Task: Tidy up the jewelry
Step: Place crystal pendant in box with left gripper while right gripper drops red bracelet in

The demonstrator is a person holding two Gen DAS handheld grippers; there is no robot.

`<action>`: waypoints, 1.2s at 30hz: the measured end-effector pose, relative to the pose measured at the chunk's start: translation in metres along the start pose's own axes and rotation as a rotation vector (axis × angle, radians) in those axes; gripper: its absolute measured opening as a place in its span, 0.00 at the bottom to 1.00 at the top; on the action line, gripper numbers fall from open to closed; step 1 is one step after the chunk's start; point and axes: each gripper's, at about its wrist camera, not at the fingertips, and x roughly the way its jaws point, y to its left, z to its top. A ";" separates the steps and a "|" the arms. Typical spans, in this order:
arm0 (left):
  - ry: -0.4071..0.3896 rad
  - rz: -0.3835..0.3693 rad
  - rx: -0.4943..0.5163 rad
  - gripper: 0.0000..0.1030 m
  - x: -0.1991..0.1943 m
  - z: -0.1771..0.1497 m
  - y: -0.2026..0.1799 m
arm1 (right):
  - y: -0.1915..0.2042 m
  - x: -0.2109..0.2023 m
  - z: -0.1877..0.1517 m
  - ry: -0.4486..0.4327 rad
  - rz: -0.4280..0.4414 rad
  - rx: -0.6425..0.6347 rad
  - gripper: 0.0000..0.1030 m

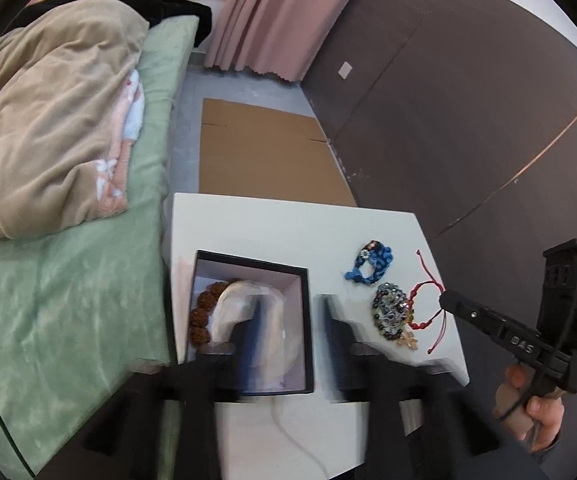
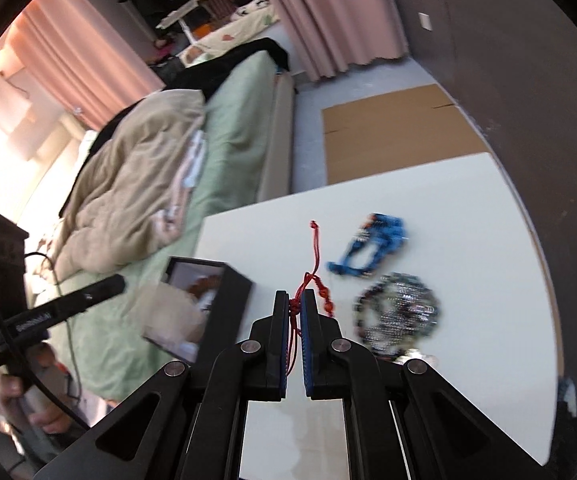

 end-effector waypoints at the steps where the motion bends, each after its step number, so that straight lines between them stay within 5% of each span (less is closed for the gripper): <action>1: -0.018 -0.001 -0.005 0.70 -0.003 0.000 0.002 | 0.008 0.003 0.002 0.001 0.019 -0.012 0.07; 2: -0.033 -0.001 -0.008 0.76 -0.006 0.000 0.003 | 0.014 0.005 0.004 0.003 0.030 -0.020 0.07; 20: -0.156 0.069 -0.043 0.76 -0.044 0.010 0.037 | 0.111 0.051 0.011 0.136 0.272 -0.157 0.07; 22: -0.166 0.074 -0.057 0.76 -0.047 0.011 0.043 | 0.108 0.061 0.008 0.177 0.248 -0.151 0.19; 24: -0.166 0.076 -0.072 0.76 -0.047 0.011 0.046 | 0.099 0.062 0.005 0.168 0.215 -0.131 0.55; 34: -0.121 0.077 -0.022 0.76 -0.025 0.010 0.027 | 0.045 0.019 0.006 0.094 0.125 -0.063 0.61; 36: -0.112 0.074 -0.003 0.76 -0.021 0.009 0.019 | 0.035 0.011 0.007 0.081 0.100 -0.052 0.69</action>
